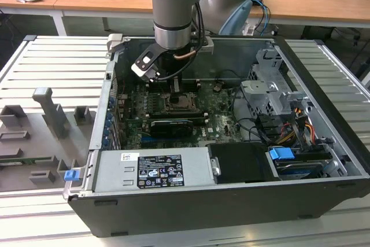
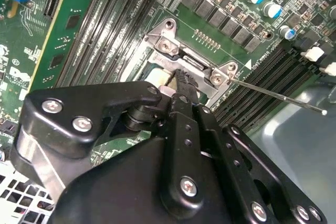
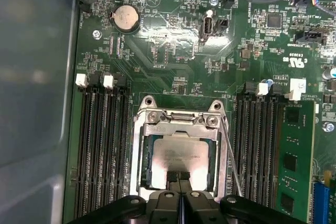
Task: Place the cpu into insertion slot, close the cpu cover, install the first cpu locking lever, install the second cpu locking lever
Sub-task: 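Close the cpu cover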
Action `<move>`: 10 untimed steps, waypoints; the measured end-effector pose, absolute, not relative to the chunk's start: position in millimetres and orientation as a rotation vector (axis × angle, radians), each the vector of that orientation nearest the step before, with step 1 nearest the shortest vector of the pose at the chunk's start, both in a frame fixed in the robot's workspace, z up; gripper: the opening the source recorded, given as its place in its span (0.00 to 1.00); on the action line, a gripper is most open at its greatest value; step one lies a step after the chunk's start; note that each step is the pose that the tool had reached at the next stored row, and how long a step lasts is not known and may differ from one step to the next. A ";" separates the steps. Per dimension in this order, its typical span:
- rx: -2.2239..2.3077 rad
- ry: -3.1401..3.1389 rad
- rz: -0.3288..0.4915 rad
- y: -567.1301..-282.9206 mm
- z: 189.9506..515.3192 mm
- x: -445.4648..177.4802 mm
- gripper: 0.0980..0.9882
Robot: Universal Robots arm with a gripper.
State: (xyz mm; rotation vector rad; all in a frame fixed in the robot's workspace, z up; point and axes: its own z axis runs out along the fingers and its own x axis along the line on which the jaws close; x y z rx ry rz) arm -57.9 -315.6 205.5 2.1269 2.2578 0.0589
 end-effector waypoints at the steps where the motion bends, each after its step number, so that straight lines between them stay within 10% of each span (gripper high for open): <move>1: 2.127 2.258 0.059 -315.6 205.6 -57.9 0.01; 10: 2.128 2.258 0.058 -315.5 213.6 -44.7 0.01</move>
